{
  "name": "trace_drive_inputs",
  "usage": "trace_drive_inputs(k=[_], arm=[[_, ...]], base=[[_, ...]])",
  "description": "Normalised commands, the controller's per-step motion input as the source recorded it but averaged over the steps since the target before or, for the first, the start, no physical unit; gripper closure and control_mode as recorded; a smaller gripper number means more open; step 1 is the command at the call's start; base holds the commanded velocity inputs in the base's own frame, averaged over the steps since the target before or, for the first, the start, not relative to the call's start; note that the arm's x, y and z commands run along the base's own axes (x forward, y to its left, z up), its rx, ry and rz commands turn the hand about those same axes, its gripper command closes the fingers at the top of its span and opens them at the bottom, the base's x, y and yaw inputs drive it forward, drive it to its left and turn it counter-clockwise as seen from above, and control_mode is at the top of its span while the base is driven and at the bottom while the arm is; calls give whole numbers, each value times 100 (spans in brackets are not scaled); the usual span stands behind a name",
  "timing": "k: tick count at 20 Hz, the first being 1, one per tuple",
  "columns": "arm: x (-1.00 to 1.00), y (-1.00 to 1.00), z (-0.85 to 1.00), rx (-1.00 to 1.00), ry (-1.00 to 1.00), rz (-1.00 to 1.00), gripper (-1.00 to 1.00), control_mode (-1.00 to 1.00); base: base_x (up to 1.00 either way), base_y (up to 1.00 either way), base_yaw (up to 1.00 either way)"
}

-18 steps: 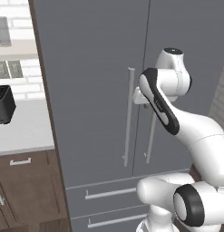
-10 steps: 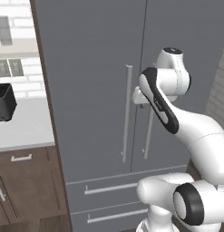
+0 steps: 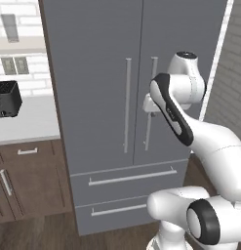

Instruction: Take the strawberry from the fridge and place it on top of the pancake, located on the dining counter.

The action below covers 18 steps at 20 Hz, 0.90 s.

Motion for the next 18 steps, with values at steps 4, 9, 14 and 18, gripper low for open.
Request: trace_drive_inputs(k=[4, 9, 14, 18], arm=[[0, 0, 0, 0, 0, 0, -100, 100], [8, -1, 0, 0, -1, 0, -100, -100], [58, -13, 0, 0, -26, 0, -100, -100], [52, -11, 19, 0, -39, -1, -100, -100]], base=[[-23, 0, 0], [-2, 0, 0], [0, 0, 0], [0, 0, 0]])
